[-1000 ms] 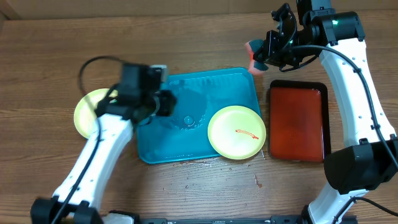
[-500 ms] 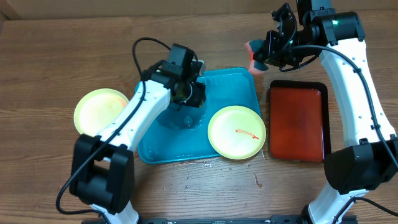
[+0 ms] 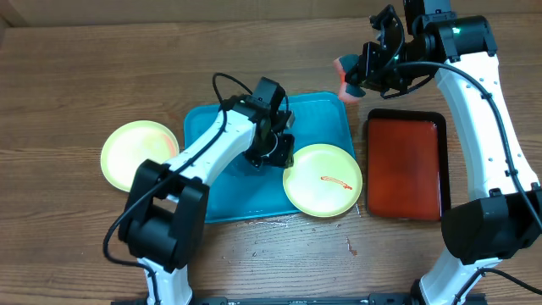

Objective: Clean dirty plates on tray and stack at the side
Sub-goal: 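Release the plate and move the left gripper to the second yellow plate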

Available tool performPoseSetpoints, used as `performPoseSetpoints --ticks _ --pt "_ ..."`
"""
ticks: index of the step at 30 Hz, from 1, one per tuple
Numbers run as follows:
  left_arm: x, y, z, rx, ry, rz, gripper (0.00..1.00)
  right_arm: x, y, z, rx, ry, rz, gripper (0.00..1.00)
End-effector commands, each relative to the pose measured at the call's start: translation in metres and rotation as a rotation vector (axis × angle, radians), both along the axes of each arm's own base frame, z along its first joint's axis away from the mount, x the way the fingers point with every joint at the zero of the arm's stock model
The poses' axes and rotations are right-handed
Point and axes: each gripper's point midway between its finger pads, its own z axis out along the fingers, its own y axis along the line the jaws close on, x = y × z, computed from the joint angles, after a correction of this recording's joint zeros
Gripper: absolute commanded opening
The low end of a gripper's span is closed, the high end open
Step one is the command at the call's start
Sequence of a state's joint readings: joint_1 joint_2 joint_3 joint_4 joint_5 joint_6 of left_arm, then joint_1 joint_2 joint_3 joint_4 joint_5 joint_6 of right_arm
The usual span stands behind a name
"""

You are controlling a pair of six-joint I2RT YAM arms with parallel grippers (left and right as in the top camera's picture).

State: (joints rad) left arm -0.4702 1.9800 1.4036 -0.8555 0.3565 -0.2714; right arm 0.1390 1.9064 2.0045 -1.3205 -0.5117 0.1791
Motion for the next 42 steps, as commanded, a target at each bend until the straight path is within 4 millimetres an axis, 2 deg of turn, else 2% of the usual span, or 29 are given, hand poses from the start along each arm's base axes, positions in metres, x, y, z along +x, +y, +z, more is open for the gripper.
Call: performPoseSetpoints --ticks 1,6,28,34,37,42 --pt "-0.002 -0.01 -0.005 -0.018 0.037 0.005 0.37 0.0 0.001 0.007 0.003 -0.025 0.005 0.04" --pt "-0.002 -0.011 -0.011 -0.018 0.046 0.005 0.34 0.0 0.001 0.007 0.003 -0.025 0.005 0.04" --pt "-0.004 -0.019 -0.029 -0.026 0.133 -0.016 0.35 0.002 0.001 0.008 0.004 -0.032 0.005 0.04" --pt "-0.001 -0.018 -0.032 -0.01 0.174 -0.025 0.21 0.0 0.001 0.007 0.003 -0.024 0.005 0.04" --pt "0.001 -0.017 -0.03 -0.032 0.181 -0.015 0.04 -0.001 0.0 0.006 0.002 -0.016 0.005 0.04" --pt "0.008 -0.008 -0.023 -0.071 0.196 0.004 0.04 -0.001 0.0 0.006 0.002 -0.015 0.005 0.04"
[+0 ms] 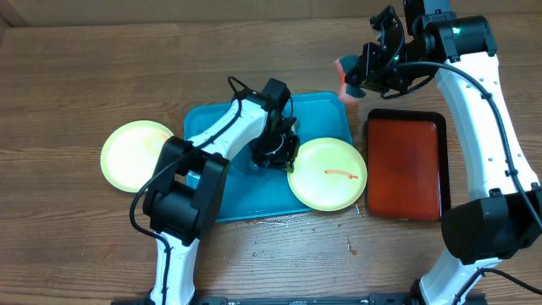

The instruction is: Clean dirty plates on tray and stack at the side

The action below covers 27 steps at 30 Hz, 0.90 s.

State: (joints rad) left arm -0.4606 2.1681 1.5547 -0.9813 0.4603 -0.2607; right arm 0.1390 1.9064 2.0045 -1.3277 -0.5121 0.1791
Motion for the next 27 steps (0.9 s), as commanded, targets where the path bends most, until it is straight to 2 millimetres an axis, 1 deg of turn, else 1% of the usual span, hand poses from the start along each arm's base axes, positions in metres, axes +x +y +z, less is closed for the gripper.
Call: performPoseSetpoints --ticks 1,4,8,11,13,14,17,19,21,24,26,27 --pt "0.015 0.008 0.007 -0.052 0.0 0.019 0.04 0.0 0.001 0.007 0.002 -0.023 0.006 0.04" --pt "0.028 0.027 0.017 -0.043 -0.036 0.044 0.04 0.0 0.002 0.006 0.002 -0.023 0.009 0.04" --pt "0.051 0.069 0.031 0.032 -0.117 0.121 0.04 0.0 0.009 0.004 0.005 -0.02 0.017 0.04" --pt "0.063 0.096 0.038 0.103 -0.167 0.164 0.04 0.004 0.02 -0.005 -0.002 0.001 -0.001 0.04" --pt "0.066 0.112 0.037 0.163 -0.184 0.178 0.04 0.009 0.029 -0.017 -0.038 0.019 -0.027 0.04" --pt "0.066 0.116 0.036 0.188 -0.185 0.178 0.04 0.011 0.034 -0.023 -0.057 0.026 -0.037 0.04" --pt "0.062 0.129 0.03 0.266 -0.176 0.204 0.04 0.015 0.057 -0.045 -0.104 0.046 -0.051 0.04" --pt "0.061 0.132 0.028 0.283 -0.173 0.216 0.04 0.019 0.07 -0.062 -0.142 0.063 -0.081 0.04" --pt "0.062 0.134 0.028 0.292 -0.176 0.224 0.04 0.022 0.082 -0.084 -0.187 0.083 -0.113 0.04" --pt "0.062 0.137 0.028 0.297 -0.174 0.23 0.04 0.02 0.093 -0.112 -0.231 0.128 -0.125 0.04" --pt "0.062 0.137 0.028 0.298 -0.172 0.23 0.04 0.016 0.098 -0.133 -0.256 0.17 -0.114 0.04" --pt "0.062 0.137 0.028 0.298 -0.172 0.23 0.04 0.015 0.1 -0.141 -0.265 0.185 -0.109 0.04"
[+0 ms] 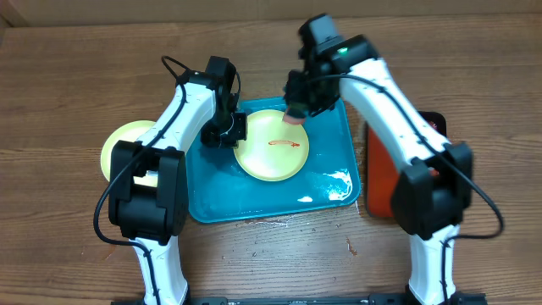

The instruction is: Clean dirty plates on tray and stack at the side

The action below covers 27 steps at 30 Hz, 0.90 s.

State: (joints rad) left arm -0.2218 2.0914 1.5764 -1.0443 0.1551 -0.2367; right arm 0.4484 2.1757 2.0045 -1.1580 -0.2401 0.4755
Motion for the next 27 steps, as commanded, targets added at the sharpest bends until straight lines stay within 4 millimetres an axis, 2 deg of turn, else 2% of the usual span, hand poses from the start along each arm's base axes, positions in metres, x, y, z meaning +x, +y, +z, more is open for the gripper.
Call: performPoseSetpoints --ticks 1,11,19,23,27 --pt "0.004 0.005 0.009 0.026 -0.03 0.016 0.04 0.003 -0.007 -0.025 -0.064 0.041 -0.063 0.04" --pt "0.006 0.007 0.009 0.024 -0.037 0.021 0.04 -0.011 -0.012 -0.078 -0.129 0.154 -0.037 0.04" --pt "0.006 0.007 0.009 0.023 -0.037 0.021 0.04 -0.034 -0.017 -0.119 -0.152 0.211 -0.013 0.04" --pt "0.006 0.006 0.01 0.017 -0.036 0.017 0.04 -0.043 -0.005 -0.135 -0.082 0.234 0.005 0.04" --pt "0.005 0.005 0.01 0.013 -0.034 0.017 0.04 -0.048 0.013 -0.137 0.029 0.258 0.026 0.04"
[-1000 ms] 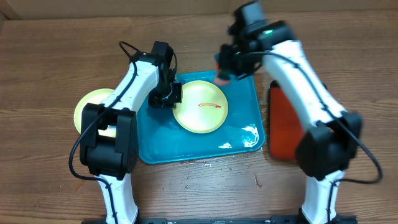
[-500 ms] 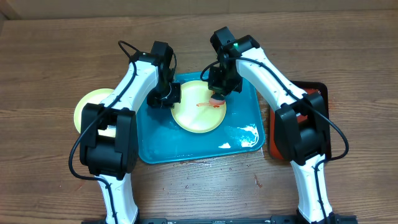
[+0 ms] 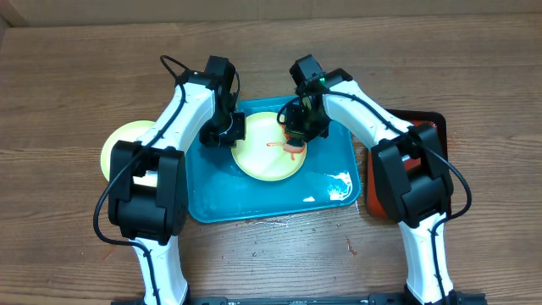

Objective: Clean dirty plates on tray and stack at the side
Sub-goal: 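Lower the sponge onto the second yellow plate and scrub the smear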

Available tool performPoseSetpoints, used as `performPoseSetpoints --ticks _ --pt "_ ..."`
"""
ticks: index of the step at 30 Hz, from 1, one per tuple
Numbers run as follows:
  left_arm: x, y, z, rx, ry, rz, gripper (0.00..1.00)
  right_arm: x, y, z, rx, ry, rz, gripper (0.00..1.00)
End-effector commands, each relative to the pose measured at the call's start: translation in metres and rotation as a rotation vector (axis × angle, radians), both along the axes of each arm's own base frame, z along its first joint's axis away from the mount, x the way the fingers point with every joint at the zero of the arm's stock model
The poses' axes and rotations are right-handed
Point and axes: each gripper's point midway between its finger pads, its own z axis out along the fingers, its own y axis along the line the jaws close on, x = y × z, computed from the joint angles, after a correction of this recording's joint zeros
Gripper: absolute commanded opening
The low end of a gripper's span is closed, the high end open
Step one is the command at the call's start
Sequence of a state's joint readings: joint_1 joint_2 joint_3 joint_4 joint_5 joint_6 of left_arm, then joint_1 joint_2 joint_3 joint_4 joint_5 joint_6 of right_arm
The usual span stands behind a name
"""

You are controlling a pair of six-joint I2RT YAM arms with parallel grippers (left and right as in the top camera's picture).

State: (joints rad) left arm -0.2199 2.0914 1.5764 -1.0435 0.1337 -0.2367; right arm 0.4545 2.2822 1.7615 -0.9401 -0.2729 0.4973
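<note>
A yellow-green plate (image 3: 269,157) with a red smear (image 3: 281,144) lies in the blue tray (image 3: 322,182). My left gripper (image 3: 232,135) is shut on the plate's left rim. Over the smear, my right gripper (image 3: 295,135) is shut on a pink sponge (image 3: 295,145) that presses onto the plate. A second yellow-green plate (image 3: 116,146) rests on the table left of the tray, partly behind the left arm.
A dark red tray (image 3: 428,131) sits at the right of the blue tray, mostly covered by the right arm. Wet patches shine on the blue tray's right side (image 3: 341,180). A small red spot (image 3: 351,247) marks the table in front.
My right gripper has dropped with the sponge from above the plate's far edge onto the red smear. The left gripper and plate have stayed put.
The smeared plate lay at the blue tray's right edge, my left gripper at its left rim, my right holding the sponge high at the back right. Then the plate stood mid-tray in the left gripper's hold, sponge above it. Now the sponge is on the smear.
</note>
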Motion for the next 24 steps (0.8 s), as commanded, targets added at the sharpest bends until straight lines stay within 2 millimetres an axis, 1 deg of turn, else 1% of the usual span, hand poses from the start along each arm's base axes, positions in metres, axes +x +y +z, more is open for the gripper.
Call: performPoseSetpoints --ticks 1,5,8,10,12,16,19,20,22,24 --pt "0.004 -0.001 0.01 -0.016 -0.028 0.013 0.04 -0.029 0.018 -0.025 0.09 0.125 0.029 0.04" --pt "0.003 -0.01 0.012 -0.069 -0.023 -0.003 0.04 -0.032 0.044 -0.014 0.213 0.133 0.065 0.04" --pt "0.005 -0.013 0.013 -0.085 -0.032 -0.003 0.04 -0.038 0.062 -0.01 0.251 0.125 0.103 0.04" --pt "0.007 -0.016 0.013 -0.103 -0.039 -0.004 0.04 -0.047 0.076 -0.01 0.256 0.115 0.141 0.04" --pt "0.008 -0.017 0.014 -0.111 -0.041 -0.004 0.04 -0.055 0.086 -0.009 0.258 0.113 0.168 0.04" --pt "0.008 -0.017 0.014 -0.111 -0.041 -0.004 0.04 -0.066 0.098 -0.008 0.27 0.124 0.199 0.04" --pt "0.008 -0.017 0.014 -0.111 -0.04 -0.004 0.04 -0.066 0.096 -0.008 0.263 0.124 0.203 0.04" --pt "0.008 -0.017 0.014 -0.111 -0.04 -0.004 0.04 -0.063 0.091 -0.009 0.249 0.123 0.193 0.04" --pt "0.008 -0.017 0.014 -0.111 -0.041 -0.004 0.04 -0.054 0.072 -0.012 0.174 0.115 0.155 0.04" --pt "0.008 -0.017 0.014 -0.11 -0.041 -0.004 0.04 -0.043 0.043 -0.013 0.055 0.109 0.108 0.04"
